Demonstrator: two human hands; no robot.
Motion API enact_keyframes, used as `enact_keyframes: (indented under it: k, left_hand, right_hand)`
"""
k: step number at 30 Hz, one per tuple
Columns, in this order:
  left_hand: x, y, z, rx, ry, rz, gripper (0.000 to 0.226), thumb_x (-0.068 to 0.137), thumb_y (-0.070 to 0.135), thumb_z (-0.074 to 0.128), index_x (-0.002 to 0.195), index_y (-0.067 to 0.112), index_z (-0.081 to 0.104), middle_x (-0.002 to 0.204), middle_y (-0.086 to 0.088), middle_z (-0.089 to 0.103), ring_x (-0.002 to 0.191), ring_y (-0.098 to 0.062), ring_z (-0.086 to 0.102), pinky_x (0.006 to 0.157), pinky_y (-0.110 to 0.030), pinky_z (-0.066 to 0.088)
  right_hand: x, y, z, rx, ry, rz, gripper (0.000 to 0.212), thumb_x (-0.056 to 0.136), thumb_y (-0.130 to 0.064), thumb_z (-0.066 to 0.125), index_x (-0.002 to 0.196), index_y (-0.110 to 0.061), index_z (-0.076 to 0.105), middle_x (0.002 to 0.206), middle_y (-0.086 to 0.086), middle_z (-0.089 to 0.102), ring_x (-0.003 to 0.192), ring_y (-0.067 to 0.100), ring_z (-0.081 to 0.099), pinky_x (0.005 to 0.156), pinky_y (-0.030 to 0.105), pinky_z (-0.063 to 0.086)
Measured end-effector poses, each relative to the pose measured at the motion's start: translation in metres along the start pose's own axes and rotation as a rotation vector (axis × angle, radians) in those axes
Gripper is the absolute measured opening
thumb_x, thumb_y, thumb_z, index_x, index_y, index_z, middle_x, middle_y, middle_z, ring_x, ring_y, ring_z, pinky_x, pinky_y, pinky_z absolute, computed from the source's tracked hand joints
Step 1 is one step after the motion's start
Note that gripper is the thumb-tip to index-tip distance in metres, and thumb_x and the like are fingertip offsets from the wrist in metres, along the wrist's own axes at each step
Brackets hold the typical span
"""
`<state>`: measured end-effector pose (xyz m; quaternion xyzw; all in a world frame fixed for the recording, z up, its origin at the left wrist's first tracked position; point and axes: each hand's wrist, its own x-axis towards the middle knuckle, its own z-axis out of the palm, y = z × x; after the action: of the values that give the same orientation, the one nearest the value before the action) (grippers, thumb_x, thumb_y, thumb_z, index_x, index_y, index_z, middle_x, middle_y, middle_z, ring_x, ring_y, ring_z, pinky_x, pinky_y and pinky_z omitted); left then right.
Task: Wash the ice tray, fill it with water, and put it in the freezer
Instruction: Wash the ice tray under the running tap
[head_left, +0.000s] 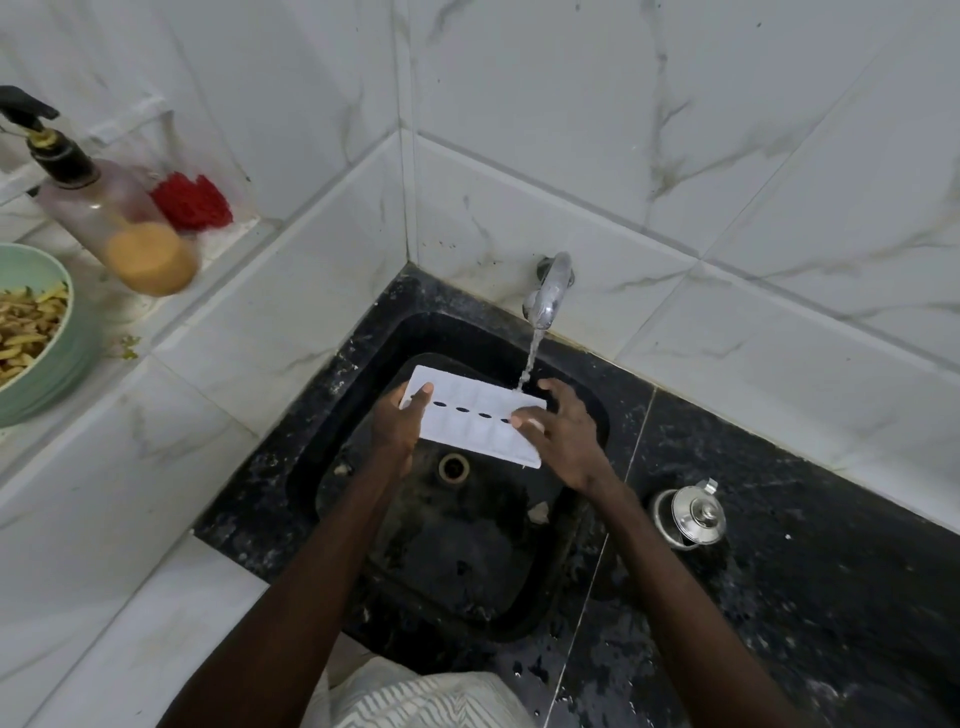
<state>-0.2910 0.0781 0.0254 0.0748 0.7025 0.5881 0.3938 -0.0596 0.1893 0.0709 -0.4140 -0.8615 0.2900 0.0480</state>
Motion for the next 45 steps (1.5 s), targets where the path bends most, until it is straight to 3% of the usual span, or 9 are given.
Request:
enact_keyframes:
  k: [3,8,12,19,24,28,32,42,45]
  left_hand:
    - [0.001,-0.003,-0.003,0.002,0.044,-0.003,0.029,0.095,0.029,0.075,0.116,0.009,0.075,0.1,-0.008,0.079,0.094,-0.029,0.077,0.087,-0.05,0.063]
    - [-0.001,-0.006,0.004,-0.04,-0.008,-0.03,0.033,0.094,0.031,0.076,0.117,0.008,0.075,0.101,-0.009,0.08,0.095,-0.029,0.078,0.087,-0.047,0.063]
    - [0.007,0.002,-0.005,-0.046,0.025,-0.016,0.026,0.097,0.022,0.073,0.117,0.006,0.074,0.094,-0.006,0.079,0.082,-0.021,0.078,0.071,-0.033,0.063]
    - [-0.003,-0.002,0.003,-0.092,-0.035,-0.055,0.028,0.096,0.026,0.074,0.118,0.008,0.075,0.103,-0.013,0.08,0.092,-0.031,0.078,0.082,-0.044,0.064]
    - [0.002,0.003,-0.013,-0.098,0.009,-0.054,0.019,0.098,0.02,0.072,0.112,0.007,0.074,0.093,-0.01,0.079,0.074,-0.017,0.078,0.062,-0.029,0.062]
    - [-0.002,0.001,-0.003,-0.063,-0.007,-0.091,0.029,0.096,0.027,0.073,0.116,0.005,0.075,0.099,-0.013,0.08,0.089,-0.031,0.078,0.082,-0.045,0.064]
    - [-0.009,0.005,0.004,-0.044,-0.065,-0.076,0.029,0.098,0.027,0.072,0.117,0.006,0.074,0.102,-0.012,0.08,0.091,-0.028,0.078,0.076,-0.037,0.064]
    - [-0.013,0.014,0.009,-0.046,-0.117,-0.042,0.033,0.097,0.03,0.073,0.122,0.008,0.073,0.107,-0.01,0.079,0.099,-0.029,0.077,0.091,-0.049,0.062]
    - [-0.017,0.015,0.009,0.031,-0.136,-0.025,0.036,0.101,0.037,0.066,0.125,0.011,0.071,0.109,-0.009,0.079,0.096,-0.025,0.077,0.08,-0.036,0.065]
  right_hand:
    - [0.002,0.01,-0.005,0.015,0.12,0.101,0.034,0.102,-0.057,0.048,0.116,-0.037,0.071,0.157,0.002,0.03,0.14,0.032,0.038,0.114,0.061,0.035]
    - [0.002,0.004,0.003,-0.07,-0.054,0.12,0.053,0.1,-0.069,0.041,0.133,-0.035,0.067,0.167,-0.002,0.016,0.152,0.03,0.018,0.121,0.061,0.016]
    - [-0.007,0.001,0.004,-0.077,-0.011,0.042,0.052,0.098,-0.074,0.039,0.122,-0.041,0.072,0.162,-0.003,0.025,0.148,0.026,0.026,0.12,0.06,0.019]
    - [0.0,-0.01,0.003,-0.076,-0.032,0.129,0.063,0.098,-0.075,0.035,0.131,-0.032,0.068,0.168,0.0,0.016,0.153,0.028,0.016,0.122,0.062,0.015]
    - [-0.01,-0.001,-0.002,-0.042,0.0,0.04,0.04,0.102,-0.066,0.041,0.121,-0.043,0.068,0.161,-0.002,0.024,0.147,0.03,0.029,0.118,0.06,0.023]
    - [-0.006,-0.004,0.006,-0.059,0.064,0.131,0.057,0.101,-0.068,0.04,0.141,-0.03,0.056,0.164,0.003,0.02,0.148,0.033,0.028,0.119,0.06,0.025]
    - [0.001,-0.007,0.006,-0.153,-0.022,0.19,0.074,0.099,-0.075,0.029,0.154,-0.029,0.043,0.172,0.001,0.008,0.156,0.033,0.011,0.124,0.064,0.014]
    - [-0.006,-0.023,0.019,-0.205,-0.083,0.102,0.085,0.097,-0.08,0.012,0.166,-0.031,0.003,0.172,-0.013,-0.002,0.16,0.016,-0.011,0.126,0.055,-0.013]
    - [0.003,-0.023,0.024,-0.247,-0.102,0.151,0.089,0.097,-0.08,0.006,0.166,-0.024,0.002,0.173,-0.007,-0.002,0.159,0.017,-0.012,0.126,0.053,-0.016]
